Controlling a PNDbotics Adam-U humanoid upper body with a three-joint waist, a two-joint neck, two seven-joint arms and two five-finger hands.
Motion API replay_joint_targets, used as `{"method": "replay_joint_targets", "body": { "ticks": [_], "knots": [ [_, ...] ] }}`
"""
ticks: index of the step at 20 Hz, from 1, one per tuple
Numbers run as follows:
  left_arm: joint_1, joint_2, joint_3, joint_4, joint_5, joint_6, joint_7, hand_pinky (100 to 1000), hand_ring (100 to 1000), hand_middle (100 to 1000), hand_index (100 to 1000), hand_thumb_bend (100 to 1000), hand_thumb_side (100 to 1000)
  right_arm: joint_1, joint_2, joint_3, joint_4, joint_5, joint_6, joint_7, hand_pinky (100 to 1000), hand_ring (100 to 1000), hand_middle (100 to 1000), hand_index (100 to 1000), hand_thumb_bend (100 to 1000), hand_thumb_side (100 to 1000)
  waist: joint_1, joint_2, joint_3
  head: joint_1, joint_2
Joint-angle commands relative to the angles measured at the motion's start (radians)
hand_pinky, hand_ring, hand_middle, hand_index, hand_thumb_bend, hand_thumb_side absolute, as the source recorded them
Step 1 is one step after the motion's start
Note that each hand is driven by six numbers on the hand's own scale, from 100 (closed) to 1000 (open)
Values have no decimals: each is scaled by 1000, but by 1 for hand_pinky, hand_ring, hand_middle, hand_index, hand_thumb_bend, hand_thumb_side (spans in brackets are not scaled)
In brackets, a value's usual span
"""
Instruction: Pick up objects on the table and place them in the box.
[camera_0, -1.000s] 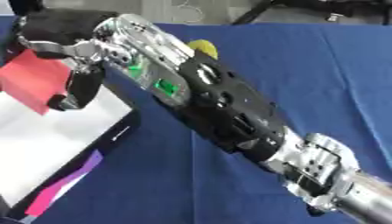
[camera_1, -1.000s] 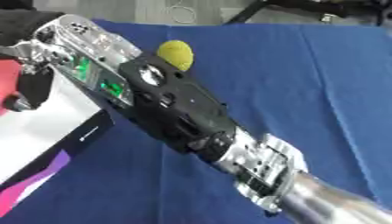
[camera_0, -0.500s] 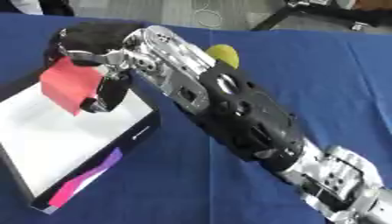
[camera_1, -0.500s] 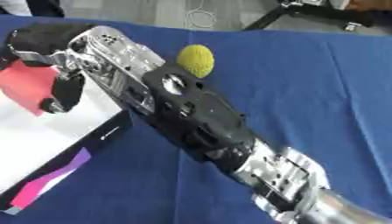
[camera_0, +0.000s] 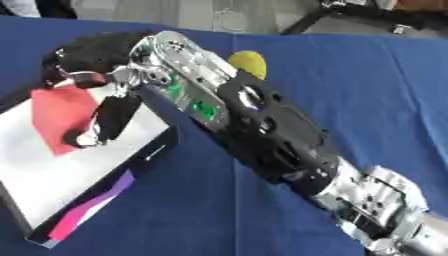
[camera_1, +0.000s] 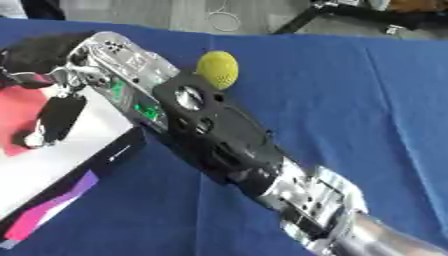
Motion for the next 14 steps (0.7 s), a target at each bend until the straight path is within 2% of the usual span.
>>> {"method": "replay_joint_targets", "body": {
  "ticks": [1,8,9,10,11,12,14],
  "knots": [
    [-13,15,8,-8,6,0,5,811,791,757,876,694,628,-17,-11,-16,-21,11,-17,-5,990,1000,902,948,306,623,-6,-6,0,-15,3],
    [-13,18,9,-6,7,0,8,811,791,757,877,695,627,-16,-18,-25,-26,2,-26,-13,1000,1000,902,959,337,593,-5,-6,-7,-40,22],
    [-13,18,10,-5,7,0,9,811,791,757,877,695,627,-16,-18,-26,-26,-1,-26,-13,1000,1000,903,961,352,545,-4,-6,-7,-41,23],
    [-13,18,10,-5,7,0,9,811,790,757,877,696,626,-15,-18,-26,-25,-8,-27,-11,1000,1000,905,968,391,449,-4,-6,-8,-41,24],
    [-13,18,10,-5,7,0,10,811,790,757,877,696,625,-14,-18,-27,-22,-17,-28,-7,1000,1000,904,969,395,437,-3,-6,-8,-42,24],
    [-14,18,10,-5,8,-1,10,811,790,757,877,697,625,-13,-17,-27,-18,-28,-30,1,1000,1000,899,975,430,205,-3,-5,-8,-43,24],
    [-15,17,11,-4,9,-1,10,811,790,756,877,694,625,-14,-19,-33,-18,-44,-27,6,1000,1000,884,971,440,249,-3,-5,-8,-42,24]
  ]
}}
